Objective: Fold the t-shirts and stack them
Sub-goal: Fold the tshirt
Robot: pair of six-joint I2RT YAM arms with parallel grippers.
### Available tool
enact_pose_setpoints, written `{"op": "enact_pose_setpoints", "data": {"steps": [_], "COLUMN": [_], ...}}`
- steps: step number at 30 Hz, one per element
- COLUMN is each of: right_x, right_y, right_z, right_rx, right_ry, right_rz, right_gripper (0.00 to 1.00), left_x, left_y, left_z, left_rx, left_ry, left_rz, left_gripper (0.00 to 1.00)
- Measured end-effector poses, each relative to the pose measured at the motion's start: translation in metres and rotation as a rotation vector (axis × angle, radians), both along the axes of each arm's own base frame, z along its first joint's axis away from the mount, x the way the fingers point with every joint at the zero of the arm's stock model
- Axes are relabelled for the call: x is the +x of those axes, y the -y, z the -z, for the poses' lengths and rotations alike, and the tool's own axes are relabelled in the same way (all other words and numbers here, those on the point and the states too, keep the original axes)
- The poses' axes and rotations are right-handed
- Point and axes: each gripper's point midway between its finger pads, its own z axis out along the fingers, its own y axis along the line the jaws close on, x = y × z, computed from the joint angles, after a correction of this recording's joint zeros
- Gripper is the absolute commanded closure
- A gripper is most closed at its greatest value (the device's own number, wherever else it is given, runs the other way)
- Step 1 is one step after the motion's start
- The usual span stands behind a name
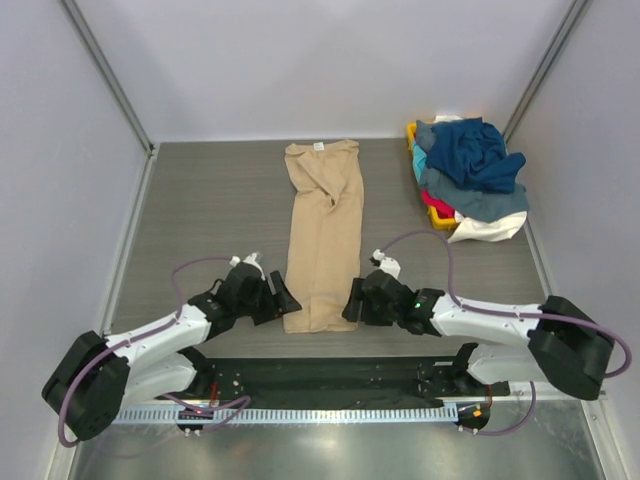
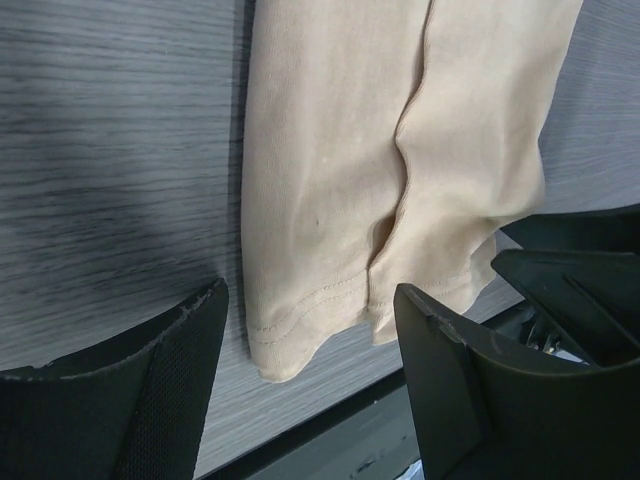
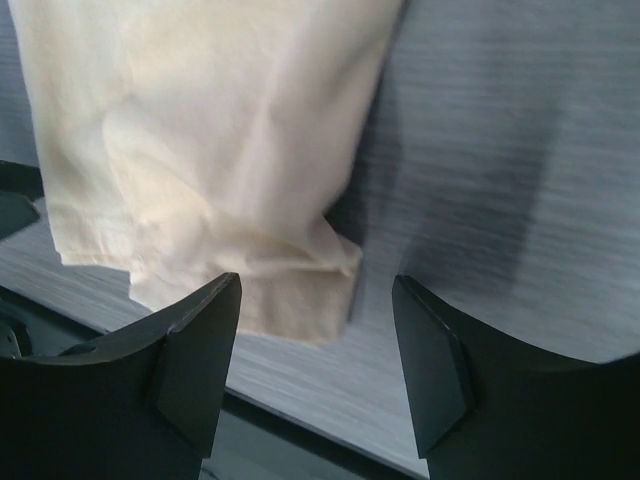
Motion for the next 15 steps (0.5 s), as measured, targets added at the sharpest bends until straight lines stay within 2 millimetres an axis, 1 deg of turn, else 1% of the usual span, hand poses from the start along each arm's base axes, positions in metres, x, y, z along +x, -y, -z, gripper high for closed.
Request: {"op": "enact_pose_setpoints", "data": {"steps": [3,6,9,12,13,14,15], "right_x": [-0.0104,-0.0131,-0.0127,-0.0116,-0.0112,-0.0112,-0.0127], "right_y": [0.0090,0.0102,0.0093,0.0057,0.0032,0.0020,0.0004], "right_z": [-0.0005,-0.0006,0.0000,0.0012,0.0015,0.0020,0.0036], "right_rx": [0.010,0.017,0.025,0.036,0.042,0.045,0.047], "right_ry": [-0.001,0.008,0.014,0.014,0.015,0.014,0.009], "right_rz": [0.008,0.014,0.019,0.022,0.023,0.023,0.020], "right_gripper": [0.27,0.29,0.33,0.41,0.48,0.52,0.59], "left_x": [-0.0030,-0.0044,-0.0050,-0.0057,-0.0062,-0.0068,-0.0078], "left_y": [-0.0012,-0.0018,-0.0019,-0.0024,-0.0023,-0.0019,-0.0012], "left_z": [-0.0005,-0.0002,0.0001,0.0009,0.0010,0.0011,0.0013], "left_rx": [-0.013,-0.017,-0.017,-0.015,-0.015,-0.015,-0.016], "left_ry": [-0.002,-0.001,-0.002,-0.005,-0.007,-0.008,-0.009], "left_rz": [-0.009,-0.011,-0.010,-0.010,-0.010,-0.009,-0.006], "left_gripper": [0.30,0.31,0.34,0.35,0.35,0.35,0.36]}}
